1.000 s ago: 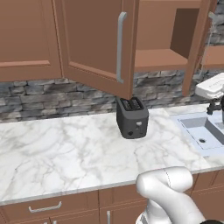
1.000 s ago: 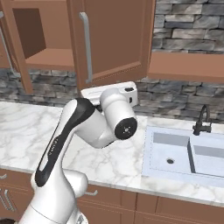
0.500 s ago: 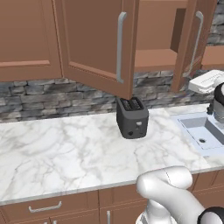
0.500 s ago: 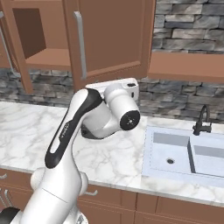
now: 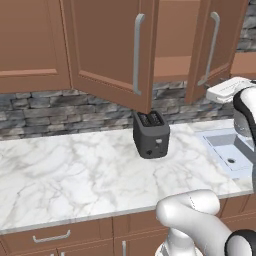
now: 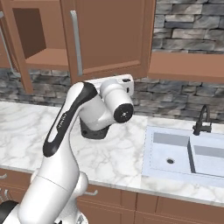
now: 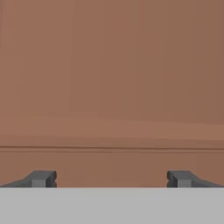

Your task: Close all open cabinet doors.

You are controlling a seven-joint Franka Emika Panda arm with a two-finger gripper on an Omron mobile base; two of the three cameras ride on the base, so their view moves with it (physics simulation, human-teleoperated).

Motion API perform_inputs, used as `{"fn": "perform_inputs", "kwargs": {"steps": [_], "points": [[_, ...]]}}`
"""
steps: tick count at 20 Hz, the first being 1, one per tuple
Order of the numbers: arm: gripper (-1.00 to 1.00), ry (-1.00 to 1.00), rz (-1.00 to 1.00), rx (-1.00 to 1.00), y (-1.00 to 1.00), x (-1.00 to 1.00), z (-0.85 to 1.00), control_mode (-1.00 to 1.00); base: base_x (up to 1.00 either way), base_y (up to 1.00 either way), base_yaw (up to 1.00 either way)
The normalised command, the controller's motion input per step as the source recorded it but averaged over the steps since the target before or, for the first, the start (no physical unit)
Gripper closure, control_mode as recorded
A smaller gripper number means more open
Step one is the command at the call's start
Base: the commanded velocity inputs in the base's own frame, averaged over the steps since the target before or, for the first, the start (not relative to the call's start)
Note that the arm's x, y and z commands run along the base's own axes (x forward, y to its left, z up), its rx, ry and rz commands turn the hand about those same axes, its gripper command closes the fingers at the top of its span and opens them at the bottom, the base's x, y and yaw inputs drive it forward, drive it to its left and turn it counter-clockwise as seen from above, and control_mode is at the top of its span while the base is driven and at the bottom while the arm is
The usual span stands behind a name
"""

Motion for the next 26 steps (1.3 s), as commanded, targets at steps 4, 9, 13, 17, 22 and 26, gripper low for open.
{"fn": "perform_inputs", "kwargs": {"steps": [4, 9, 13, 17, 22, 26], "points": [[-1.0, -0.01, -0.02, 0.01, 0.13, 0.33, 0.0, -1.0, 0.0, 0.0, 0.0], [-1.0, 0.0, -0.03, 0.0, 0.24, 0.31, 0.0, -1.0, 0.0, 0.0, 0.0], [-1.0, 0.0, -0.05, 0.0, 0.33, 0.25, 0.0, -1.0, 0.0, 0.0, 0.0], [-1.0, 0.0, -0.06, 0.0, 0.4, 0.37, 0.0, -1.0, 0.0, 0.0, 0.0], [-1.0, 0.0, -0.06, 0.0, 0.34, 0.36, 0.0, -1.0, 0.0, 0.0, 0.0], [-1.0, 0.0, -0.04, 0.01, 0.25, 0.34, 0.0, -1.0, 0.0, 0.0, 0.0]]}}
